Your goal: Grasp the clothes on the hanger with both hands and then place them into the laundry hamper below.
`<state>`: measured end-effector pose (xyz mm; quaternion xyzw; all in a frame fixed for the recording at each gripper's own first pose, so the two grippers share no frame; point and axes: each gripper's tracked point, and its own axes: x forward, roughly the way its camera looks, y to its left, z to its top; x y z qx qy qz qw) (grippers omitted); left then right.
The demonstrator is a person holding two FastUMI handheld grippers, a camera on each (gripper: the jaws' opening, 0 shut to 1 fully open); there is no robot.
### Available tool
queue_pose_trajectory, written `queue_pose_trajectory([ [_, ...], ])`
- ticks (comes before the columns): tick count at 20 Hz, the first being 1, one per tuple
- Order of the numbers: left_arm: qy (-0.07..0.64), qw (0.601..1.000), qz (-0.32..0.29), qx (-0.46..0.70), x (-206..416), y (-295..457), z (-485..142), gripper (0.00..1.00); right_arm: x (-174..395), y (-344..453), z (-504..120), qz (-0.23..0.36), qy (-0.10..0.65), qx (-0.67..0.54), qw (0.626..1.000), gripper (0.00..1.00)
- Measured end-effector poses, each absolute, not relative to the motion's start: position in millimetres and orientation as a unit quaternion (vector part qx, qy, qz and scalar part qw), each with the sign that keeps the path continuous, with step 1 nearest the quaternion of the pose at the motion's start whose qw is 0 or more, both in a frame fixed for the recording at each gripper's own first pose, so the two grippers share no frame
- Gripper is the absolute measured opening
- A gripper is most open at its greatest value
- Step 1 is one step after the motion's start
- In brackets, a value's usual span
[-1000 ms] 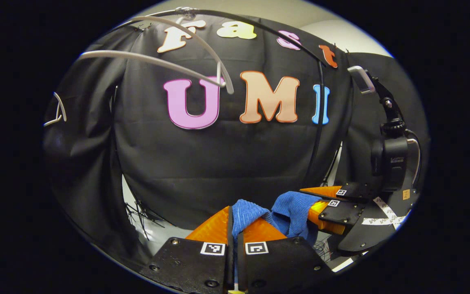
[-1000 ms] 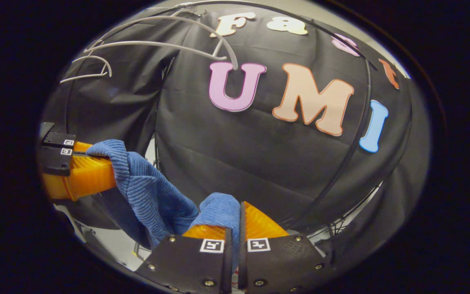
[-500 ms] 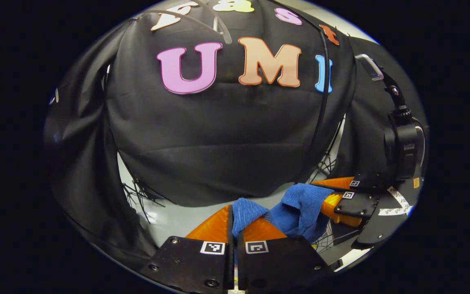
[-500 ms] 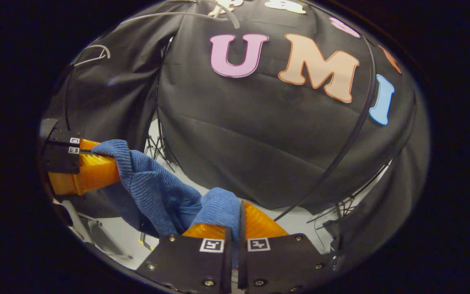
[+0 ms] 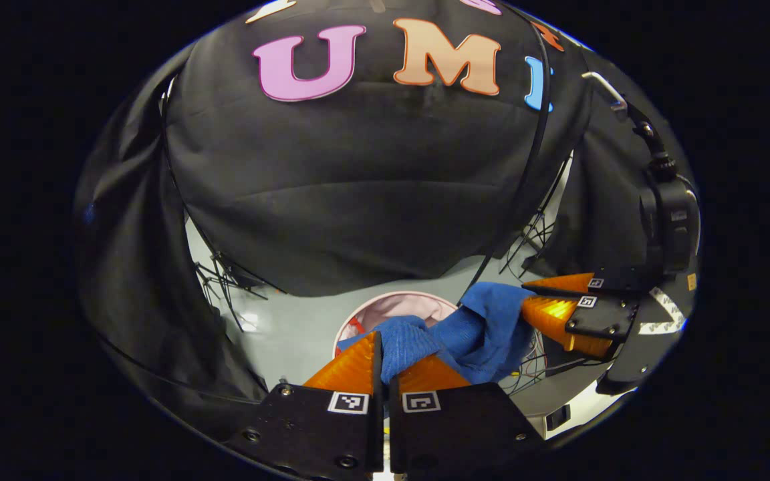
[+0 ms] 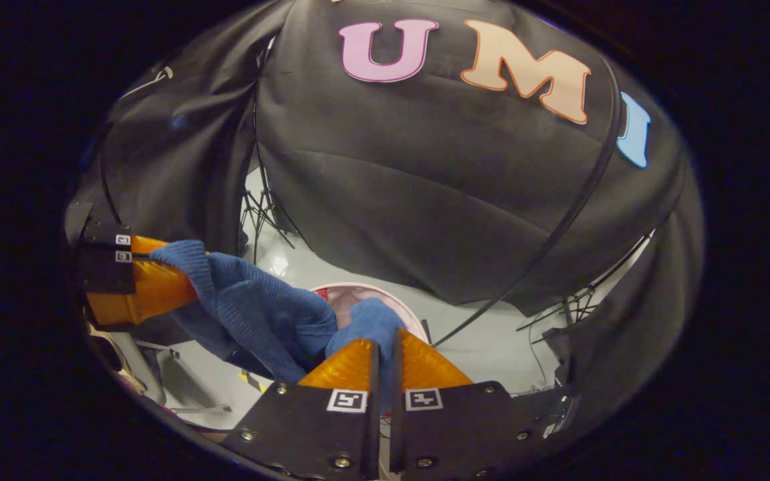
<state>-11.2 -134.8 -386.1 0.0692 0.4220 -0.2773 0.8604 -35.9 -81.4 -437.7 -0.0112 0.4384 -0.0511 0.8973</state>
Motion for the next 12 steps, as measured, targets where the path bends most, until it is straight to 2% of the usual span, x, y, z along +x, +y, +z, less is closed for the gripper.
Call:
queue_pose_trajectory([
  [3,0.469,0.836,-0.274,0.084,-30.8,-129.6,-417.8,0.05,-35.0,-78.7,-436.8,-0.049,0.44,-0.012,0.897,0.07],
  [7,0.488,0.821,-0.281,0.091,-40.5,-134.9,-427.5,0.22,-33.4,-74.6,-437.1,-0.045,0.439,-0.008,0.897,0.07],
  [12,0.48,0.823,-0.288,0.093,-41.9,-138.4,-422.9,0.22,-34.4,-72.7,-435.2,-0.043,0.439,-0.007,0.898,0.07],
])
